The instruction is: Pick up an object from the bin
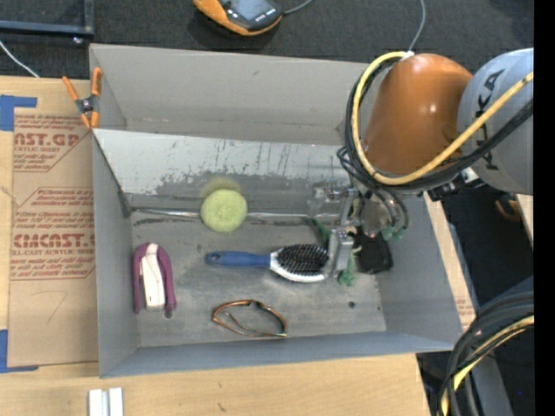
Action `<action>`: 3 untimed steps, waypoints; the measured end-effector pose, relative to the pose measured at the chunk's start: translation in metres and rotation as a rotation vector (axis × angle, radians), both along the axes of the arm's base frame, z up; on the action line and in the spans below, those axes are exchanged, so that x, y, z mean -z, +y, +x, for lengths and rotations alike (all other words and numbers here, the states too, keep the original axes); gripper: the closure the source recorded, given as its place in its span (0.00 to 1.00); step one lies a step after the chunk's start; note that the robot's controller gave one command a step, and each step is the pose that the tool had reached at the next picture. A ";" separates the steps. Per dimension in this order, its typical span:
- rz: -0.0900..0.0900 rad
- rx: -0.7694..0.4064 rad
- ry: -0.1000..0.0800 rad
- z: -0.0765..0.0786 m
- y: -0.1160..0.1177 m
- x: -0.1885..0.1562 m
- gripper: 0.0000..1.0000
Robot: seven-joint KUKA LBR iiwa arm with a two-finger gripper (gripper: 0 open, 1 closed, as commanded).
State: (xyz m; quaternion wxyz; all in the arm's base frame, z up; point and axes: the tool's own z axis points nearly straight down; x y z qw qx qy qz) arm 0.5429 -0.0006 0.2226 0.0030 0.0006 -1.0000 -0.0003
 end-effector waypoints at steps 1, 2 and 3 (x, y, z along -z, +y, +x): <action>0.000 0.000 -0.008 0.002 0.000 -0.005 0.00; 0.001 0.008 -0.007 0.000 0.004 0.109 0.00; 0.000 -0.013 -0.007 -0.006 0.002 0.073 0.00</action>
Offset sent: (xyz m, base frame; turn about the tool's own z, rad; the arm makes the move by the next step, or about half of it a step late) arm -0.0026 0.0054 -0.1526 0.0114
